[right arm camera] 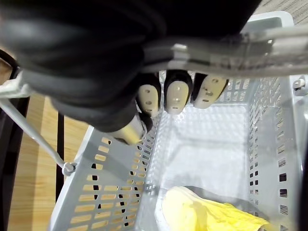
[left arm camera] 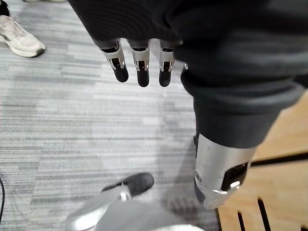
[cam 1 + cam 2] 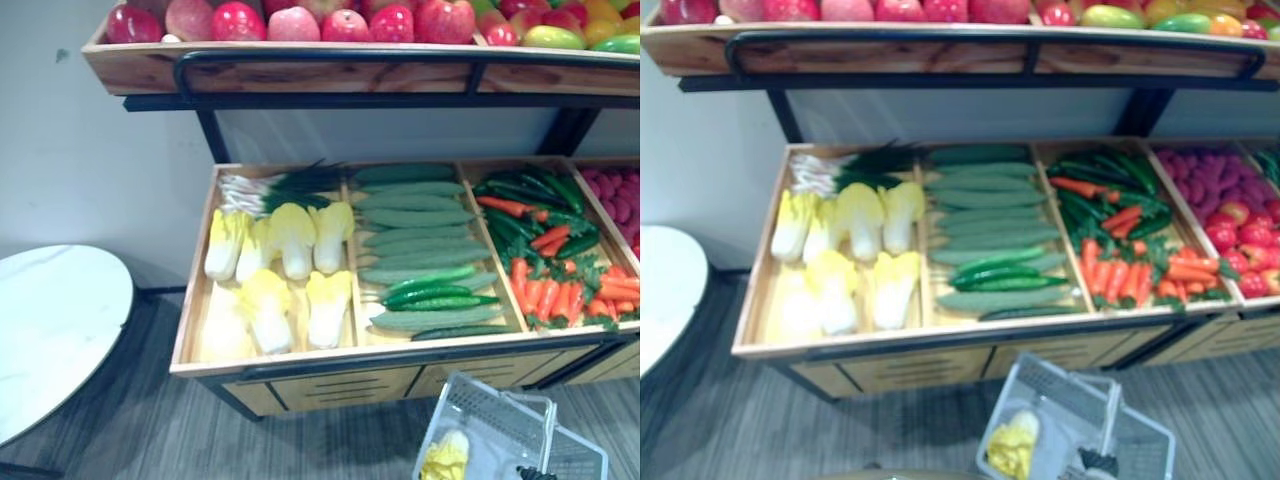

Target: Pick vegetable in the basket

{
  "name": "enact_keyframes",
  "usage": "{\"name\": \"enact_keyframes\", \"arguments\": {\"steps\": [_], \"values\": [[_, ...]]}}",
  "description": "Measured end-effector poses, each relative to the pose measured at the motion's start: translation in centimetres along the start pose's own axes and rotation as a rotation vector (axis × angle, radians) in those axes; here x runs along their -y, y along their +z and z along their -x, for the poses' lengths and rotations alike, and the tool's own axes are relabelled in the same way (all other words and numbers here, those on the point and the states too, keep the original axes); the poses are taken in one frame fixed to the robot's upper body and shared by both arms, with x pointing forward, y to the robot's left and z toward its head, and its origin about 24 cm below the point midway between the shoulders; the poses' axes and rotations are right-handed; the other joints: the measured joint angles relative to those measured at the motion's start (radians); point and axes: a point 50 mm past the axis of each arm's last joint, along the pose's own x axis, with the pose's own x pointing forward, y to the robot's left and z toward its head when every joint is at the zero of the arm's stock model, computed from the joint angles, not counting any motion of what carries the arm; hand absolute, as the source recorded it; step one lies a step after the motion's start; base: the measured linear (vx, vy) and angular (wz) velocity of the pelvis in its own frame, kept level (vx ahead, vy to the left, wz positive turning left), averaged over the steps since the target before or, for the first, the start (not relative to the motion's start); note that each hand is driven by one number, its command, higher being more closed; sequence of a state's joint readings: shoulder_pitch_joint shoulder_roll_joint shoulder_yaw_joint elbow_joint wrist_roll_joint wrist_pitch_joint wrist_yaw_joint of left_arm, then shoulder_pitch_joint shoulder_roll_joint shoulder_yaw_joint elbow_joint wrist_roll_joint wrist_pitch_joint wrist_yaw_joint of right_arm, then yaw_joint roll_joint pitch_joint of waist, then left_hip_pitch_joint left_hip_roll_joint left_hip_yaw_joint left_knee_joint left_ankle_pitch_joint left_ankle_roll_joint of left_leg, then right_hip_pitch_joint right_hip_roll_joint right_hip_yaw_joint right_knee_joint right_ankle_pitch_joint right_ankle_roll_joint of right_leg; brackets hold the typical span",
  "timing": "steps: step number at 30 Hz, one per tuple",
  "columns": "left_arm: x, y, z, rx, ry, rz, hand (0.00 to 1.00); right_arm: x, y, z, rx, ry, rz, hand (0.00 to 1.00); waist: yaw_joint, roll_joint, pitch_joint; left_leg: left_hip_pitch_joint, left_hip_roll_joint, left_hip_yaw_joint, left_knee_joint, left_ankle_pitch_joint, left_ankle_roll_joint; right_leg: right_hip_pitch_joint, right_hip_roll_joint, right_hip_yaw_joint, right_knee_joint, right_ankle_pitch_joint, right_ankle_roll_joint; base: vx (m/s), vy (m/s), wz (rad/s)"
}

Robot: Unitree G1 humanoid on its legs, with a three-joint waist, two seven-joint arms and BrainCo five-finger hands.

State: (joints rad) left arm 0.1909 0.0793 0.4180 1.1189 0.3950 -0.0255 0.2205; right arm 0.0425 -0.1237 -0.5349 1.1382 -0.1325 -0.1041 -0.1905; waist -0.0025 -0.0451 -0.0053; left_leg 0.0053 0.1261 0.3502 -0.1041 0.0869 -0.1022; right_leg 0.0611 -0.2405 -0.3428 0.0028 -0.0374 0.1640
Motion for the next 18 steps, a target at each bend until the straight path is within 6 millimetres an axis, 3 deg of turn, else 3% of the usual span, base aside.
{"name": "enact_keyframes", "arguments": {"steps": [8,12,15,18], "values": [[0.6,0.5,0.0,0.031,-0.037,-0.036,0.00,-0.5,0.7,-0.1,0.019,0.024,0.037,1.00,-0.022,0.004,0.004,0.022,0.003,0.032,0.000,-0.013,-0.006,0.000,0.002,0.032,-0.002,0.000,0.000,0.02,-0.011,-0.12],[0.6,0.2,0.0,0.018,-0.038,-0.032,0.00,-0.7,1.0,-0.1,0.028,0.036,0.034,1.00,-0.014,-0.005,0.021,0.074,0.007,0.085,0.008,-0.037,-0.009,0.002,0.002,0.085,0.024,-0.008,-0.004,0.04,0.003,-0.36],[0.0,1.9,-0.4,0.070,-0.028,-0.067,0.00,-0.7,1.4,-0.1,0.049,0.044,0.017,1.00,-0.020,-0.014,0.064,0.030,0.049,0.102,0.212,-0.159,-0.009,-0.028,-0.011,0.132,0.126,-0.031,-0.028,0.01,0.029,-0.36],[-0.6,3.4,-0.8,0.113,-0.019,-0.110,0.00,-0.9,1.9,0.0,0.090,0.046,-0.025,1.00,-0.024,-0.018,0.083,-0.009,0.103,0.180,0.355,-0.260,-0.012,-0.126,0.002,0.240,0.218,-0.012,-0.029,-0.05,0.096,-0.94]]}}
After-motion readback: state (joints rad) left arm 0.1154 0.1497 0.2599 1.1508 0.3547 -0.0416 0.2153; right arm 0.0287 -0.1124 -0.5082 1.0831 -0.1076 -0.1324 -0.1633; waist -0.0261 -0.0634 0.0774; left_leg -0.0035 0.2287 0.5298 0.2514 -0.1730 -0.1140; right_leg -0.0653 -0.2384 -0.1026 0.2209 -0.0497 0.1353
